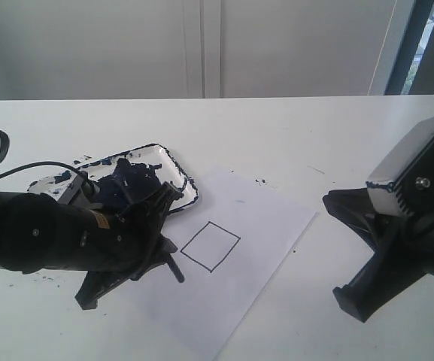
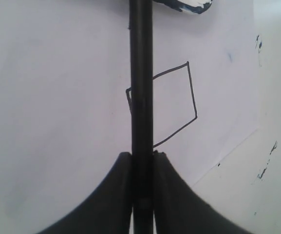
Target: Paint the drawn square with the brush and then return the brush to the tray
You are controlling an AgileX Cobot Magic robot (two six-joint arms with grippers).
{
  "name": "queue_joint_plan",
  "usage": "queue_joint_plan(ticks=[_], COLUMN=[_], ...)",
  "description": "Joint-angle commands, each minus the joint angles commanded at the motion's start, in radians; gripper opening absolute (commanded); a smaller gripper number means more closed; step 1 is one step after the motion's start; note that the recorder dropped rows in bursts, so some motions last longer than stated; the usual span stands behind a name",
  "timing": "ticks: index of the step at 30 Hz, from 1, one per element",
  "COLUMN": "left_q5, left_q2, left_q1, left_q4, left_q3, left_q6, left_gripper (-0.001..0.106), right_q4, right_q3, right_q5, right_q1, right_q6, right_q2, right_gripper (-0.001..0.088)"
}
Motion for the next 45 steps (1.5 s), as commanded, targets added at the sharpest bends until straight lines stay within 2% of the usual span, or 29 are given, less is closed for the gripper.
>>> queue_joint_plan(ticks=[24,30,34,35,37,38,40,42,45], left_q5=[0.077,0.084,0.104,0.106,0.107,0.107,0.102,0.082,0.078], left_q2=[-0.028,-0.028,-0.028,-0.028,-0.028,-0.028,-0.028,-0.028,-0.032], left_q1=[0.0,0.0,0.0,0.0,0.0,0.0,0.0,0.0,0.0], left_q4=[-0.055,-0.101,-0.101,-0.101,-0.1,-0.1,-0.1,-0.1,-0.1], left_q3=[0.0,0.0,0.0,0.0,0.0,0.0,0.0,0.0,-0.002], left_q6=[-0.004,-0.004,0.049,0.063,0.086,0.09,0.09,0.09,0.09], left_gripper=[0.0,0.0,0.001,0.004,0.021,0.035,0.051,0.054,0.054], right_q4=[0.002,0.002,0.002,0.002,0.005,0.005,0.005,0.005,0.005], right_q3=[0.0,0.0,0.0,0.0,0.0,0.0,0.0,0.0,0.0], right_q5=[0.008,0.008,0.01,0.013,0.017,0.017,0.019,0.023,0.023], right_q1=[0.0,0.0,0.0,0.0,0.0,0.0,0.0,0.0,0.0], right_q6=[0.0,0.0,0.0,0.0,0.0,0.0,0.0,0.0,0.0], right_q2=[0.0,0.0,0.0,0.0,0.0,0.0,0.0,0.0,0.0], right_gripper=[0.0,0.0,0.0,0.0,0.0,0.0,0.0,0.0,0.0])
